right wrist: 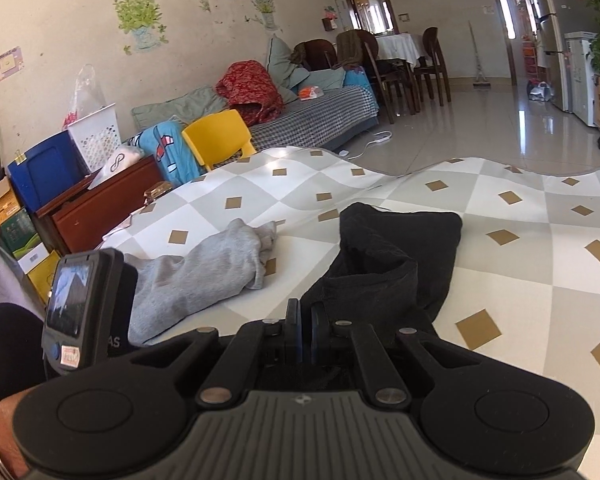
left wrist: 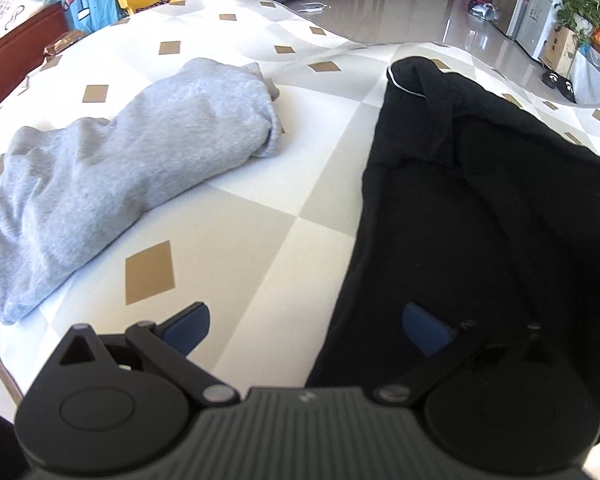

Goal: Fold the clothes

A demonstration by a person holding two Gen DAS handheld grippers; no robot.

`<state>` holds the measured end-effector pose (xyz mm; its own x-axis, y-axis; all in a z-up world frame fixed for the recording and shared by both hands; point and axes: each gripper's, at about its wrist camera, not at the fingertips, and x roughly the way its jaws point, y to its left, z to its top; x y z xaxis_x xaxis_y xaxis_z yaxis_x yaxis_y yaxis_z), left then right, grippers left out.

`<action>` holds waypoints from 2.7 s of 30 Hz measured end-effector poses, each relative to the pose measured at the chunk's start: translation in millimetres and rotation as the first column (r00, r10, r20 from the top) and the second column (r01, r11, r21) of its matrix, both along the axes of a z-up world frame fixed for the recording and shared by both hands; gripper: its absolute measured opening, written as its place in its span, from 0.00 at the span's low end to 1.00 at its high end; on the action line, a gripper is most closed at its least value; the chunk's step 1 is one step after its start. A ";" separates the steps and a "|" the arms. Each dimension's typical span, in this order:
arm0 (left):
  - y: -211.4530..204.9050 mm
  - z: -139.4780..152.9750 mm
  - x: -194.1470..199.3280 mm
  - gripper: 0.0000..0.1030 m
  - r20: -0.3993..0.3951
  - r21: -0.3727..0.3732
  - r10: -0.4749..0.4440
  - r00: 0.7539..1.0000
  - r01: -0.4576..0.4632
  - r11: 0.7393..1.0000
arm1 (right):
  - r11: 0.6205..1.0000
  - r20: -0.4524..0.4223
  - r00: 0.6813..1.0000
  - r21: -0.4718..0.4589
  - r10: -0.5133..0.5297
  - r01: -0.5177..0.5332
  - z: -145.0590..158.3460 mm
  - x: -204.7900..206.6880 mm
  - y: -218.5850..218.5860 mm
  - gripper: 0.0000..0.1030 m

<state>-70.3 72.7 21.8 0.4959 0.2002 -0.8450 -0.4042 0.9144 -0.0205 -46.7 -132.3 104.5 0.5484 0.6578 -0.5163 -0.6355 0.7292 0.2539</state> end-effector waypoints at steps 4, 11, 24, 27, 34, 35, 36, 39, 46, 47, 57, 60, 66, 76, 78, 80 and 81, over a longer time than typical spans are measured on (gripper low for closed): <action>15.3 18.0 30.9 1.00 0.037 0.040 0.026 0.999 -0.028 0.999 | 0.999 -0.001 0.999 -0.011 0.052 -0.052 -4.0 -8.7 14.0 0.06; 21.6 36.3 17.6 1.00 0.084 0.091 0.081 0.993 -0.089 0.992 | 0.988 -0.010 0.990 -0.053 0.143 -0.144 -17.6 -23.5 38.3 0.06; 38.8 43.8 5.9 1.00 0.115 0.121 0.120 0.986 -0.133 0.984 | 0.955 -0.049 0.965 -0.136 0.259 -0.263 -62.0 -45.0 78.8 0.06; 37.5 44.7 9.8 1.00 0.116 0.121 0.120 0.986 -0.134 0.984 | 0.951 -0.053 0.962 -0.150 0.267 -0.272 -70.6 -48.4 85.1 0.10; 36.5 41.7 10.1 1.00 0.106 0.115 0.114 0.988 -0.127 0.985 | 0.950 -0.096 0.957 -0.126 0.275 -0.286 -70.2 -43.2 79.2 0.15; 35.6 41.3 10.3 1.00 0.106 0.115 0.112 0.988 -0.124 0.986 | 0.951 -0.098 0.957 -0.119 0.273 -0.284 -69.1 -42.3 77.0 0.15; 35.1 41.3 9.7 1.00 0.107 0.118 0.108 0.988 -0.121 0.986 | 0.953 -0.098 0.957 -0.108 0.274 -0.283 -66.2 -41.5 75.6 0.16; 33.6 41.3 7.9 1.00 0.107 0.129 0.098 0.989 -0.111 0.985 | 0.951 -0.105 0.952 -0.078 0.289 -0.298 -63.0 -42.0 71.7 0.23; 26.3 35.4 10.2 1.00 0.086 0.124 0.071 0.994 -0.081 0.989 | 0.948 -0.084 0.961 -0.157 0.265 -0.276 -58.1 -46.7 60.3 0.24; 25.3 34.2 10.7 1.00 0.084 0.122 0.066 0.994 -0.076 0.990 | 0.952 -0.085 0.965 -0.160 0.249 -0.260 -57.2 -45.5 56.5 0.25; -0.8 20.2 19.4 1.00 0.064 0.053 -0.071 0.995 0.067 0.996 | 0.973 -0.111 0.994 -0.228 0.003 -0.028 -57.1 -30.6 -5.4 0.28; -8.7 15.5 21.0 1.00 0.055 0.045 -0.116 0.992 0.113 0.993 | 0.964 -0.123 0.991 -0.265 -0.047 0.013 -60.6 -30.3 -23.2 0.31; -24.2 5.7 22.9 1.00 0.037 0.034 -0.173 0.984 0.172 0.985 | 0.961 -0.158 0.981 -0.267 -0.114 0.069 -67.8 -33.5 -47.2 0.36; -37.4 -13.4 26.9 1.00 0.004 0.021 -0.223 0.975 0.223 0.975 | 0.967 -0.234 0.953 -0.210 -0.195 0.146 -86.6 -26.0 -56.4 0.38; -38.3 -15.2 26.9 1.00 0.003 0.021 -0.231 0.973 0.230 0.973 | 0.967 -0.253 0.945 -0.200 -0.208 0.159 -91.0 -21.3 -55.9 0.38; -37.6 -16.8 27.5 1.00 0.005 0.006 -0.233 0.972 0.233 0.972 | 0.968 -0.254 0.945 -0.196 -0.204 0.156 -93.6 -19.5 -53.9 0.38; -36.8 -17.9 28.1 1.00 0.005 -0.006 -0.230 0.973 0.230 0.973 | 0.968 -0.251 0.947 -0.199 -0.201 0.153 -94.7 -19.6 -52.6 0.33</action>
<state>-42.2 35.9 3.9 0.5316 0.0749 -0.8437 -0.1830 0.9827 -0.0281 -66.3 -184.9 9.9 0.4738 0.4489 -0.7576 -0.4183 0.8718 0.2549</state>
